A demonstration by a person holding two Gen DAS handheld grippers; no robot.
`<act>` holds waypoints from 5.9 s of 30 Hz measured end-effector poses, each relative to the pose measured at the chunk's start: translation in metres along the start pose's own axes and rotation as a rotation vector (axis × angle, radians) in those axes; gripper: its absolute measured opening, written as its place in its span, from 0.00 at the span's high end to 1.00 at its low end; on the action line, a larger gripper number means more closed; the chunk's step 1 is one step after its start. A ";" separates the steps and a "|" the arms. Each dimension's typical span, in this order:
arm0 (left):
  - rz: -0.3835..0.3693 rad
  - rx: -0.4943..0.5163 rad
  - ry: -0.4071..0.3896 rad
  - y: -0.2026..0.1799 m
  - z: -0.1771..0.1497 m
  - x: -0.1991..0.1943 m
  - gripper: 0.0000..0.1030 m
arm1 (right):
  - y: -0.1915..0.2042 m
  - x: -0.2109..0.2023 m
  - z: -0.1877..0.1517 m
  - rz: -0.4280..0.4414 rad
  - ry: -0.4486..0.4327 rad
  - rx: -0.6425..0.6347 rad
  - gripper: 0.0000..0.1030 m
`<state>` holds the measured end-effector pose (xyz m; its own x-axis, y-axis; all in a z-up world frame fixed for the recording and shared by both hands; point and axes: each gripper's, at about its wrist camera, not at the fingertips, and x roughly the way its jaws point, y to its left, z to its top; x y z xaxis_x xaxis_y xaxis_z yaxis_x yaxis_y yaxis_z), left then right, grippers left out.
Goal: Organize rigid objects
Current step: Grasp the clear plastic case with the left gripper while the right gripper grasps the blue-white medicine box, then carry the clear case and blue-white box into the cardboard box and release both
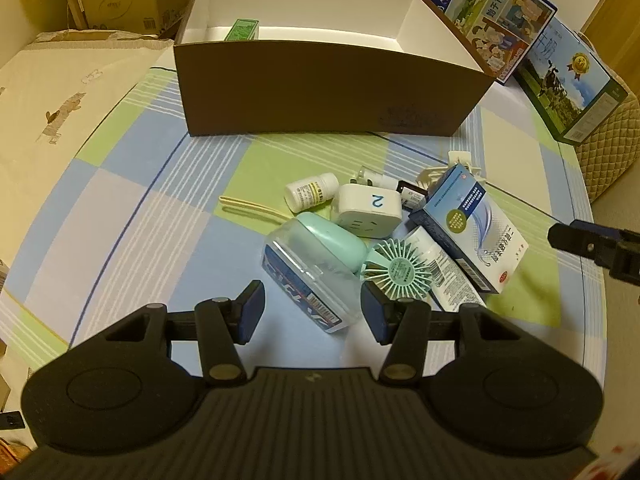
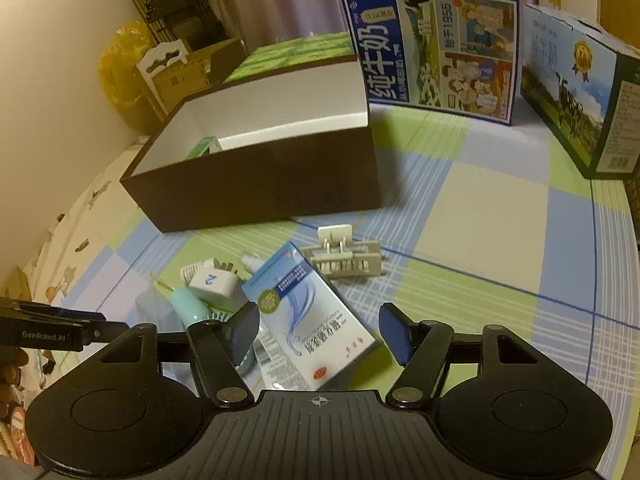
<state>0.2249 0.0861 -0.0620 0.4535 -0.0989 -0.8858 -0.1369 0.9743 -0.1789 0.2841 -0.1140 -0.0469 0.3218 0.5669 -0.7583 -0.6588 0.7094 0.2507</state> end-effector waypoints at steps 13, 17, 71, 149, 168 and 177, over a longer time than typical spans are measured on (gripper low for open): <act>0.009 0.007 0.028 -0.010 0.003 0.022 0.52 | -0.007 0.003 -0.006 -0.017 0.020 0.026 0.37; 0.017 0.011 0.033 -0.012 0.005 0.029 0.52 | -0.009 0.003 -0.007 -0.022 0.022 0.031 0.36; 0.102 0.083 0.038 0.030 0.003 0.050 0.75 | 0.041 0.081 -0.019 -0.063 0.141 -0.501 0.24; 0.075 0.218 -0.154 0.008 0.281 0.095 0.75 | 0.021 0.201 0.260 -0.097 0.053 -0.132 0.39; 0.081 0.219 -0.124 0.016 0.303 0.143 0.74 | 0.013 0.225 0.261 -0.151 0.027 -0.155 0.28; 0.096 0.228 -0.162 0.017 0.305 0.134 0.45 | 0.016 0.212 0.258 -0.112 0.015 -0.164 0.28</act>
<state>0.5520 0.1512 -0.0528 0.5853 0.0121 -0.8107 0.0072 0.9998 0.0201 0.5175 0.1258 -0.0481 0.3902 0.4810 -0.7851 -0.7214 0.6896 0.0639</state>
